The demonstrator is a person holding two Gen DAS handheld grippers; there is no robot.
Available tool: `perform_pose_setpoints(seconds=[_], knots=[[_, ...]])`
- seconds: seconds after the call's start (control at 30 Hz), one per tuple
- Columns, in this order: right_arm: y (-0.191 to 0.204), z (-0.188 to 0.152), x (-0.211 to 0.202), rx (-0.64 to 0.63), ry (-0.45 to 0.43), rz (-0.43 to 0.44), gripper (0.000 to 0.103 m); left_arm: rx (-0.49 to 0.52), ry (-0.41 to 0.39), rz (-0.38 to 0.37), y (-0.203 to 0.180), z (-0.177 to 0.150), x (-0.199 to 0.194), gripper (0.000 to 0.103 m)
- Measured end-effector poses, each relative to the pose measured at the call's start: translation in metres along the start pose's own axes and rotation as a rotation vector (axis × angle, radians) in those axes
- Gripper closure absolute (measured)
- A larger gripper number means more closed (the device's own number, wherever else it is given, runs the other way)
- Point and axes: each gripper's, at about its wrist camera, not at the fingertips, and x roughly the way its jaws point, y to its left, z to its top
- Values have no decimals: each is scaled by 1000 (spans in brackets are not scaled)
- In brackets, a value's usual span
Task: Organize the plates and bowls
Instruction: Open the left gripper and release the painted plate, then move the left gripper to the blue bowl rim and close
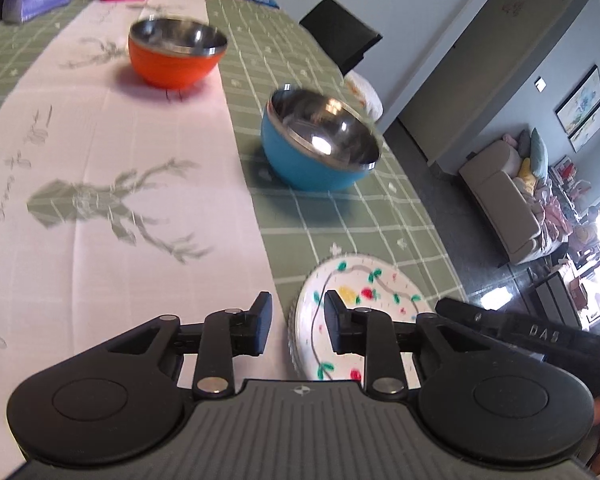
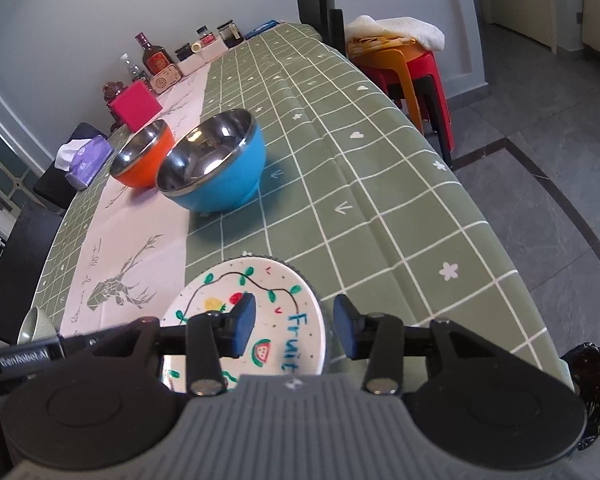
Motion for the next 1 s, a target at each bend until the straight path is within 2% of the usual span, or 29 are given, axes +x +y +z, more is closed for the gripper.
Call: perform_pose_setpoints(seconds=[0.27,0.5,0.6,0.8,1.0], knots=[[26,17,2,-80,-52,-9,54,43,-84,-16,-11,31,-3,42],[58,56,17,-114,-117,-9,40,63,-118,-6,-9,61,7,22],[67,72,29,-100,-120,1,40,47,-142,11,-3,75,10,22],[82,100,58,-79,-99,-9,40,42,-142,24,6,99,24,22],[81,117,90,-28,-33,-23,41,51,-83,41,18,122,46,22]])
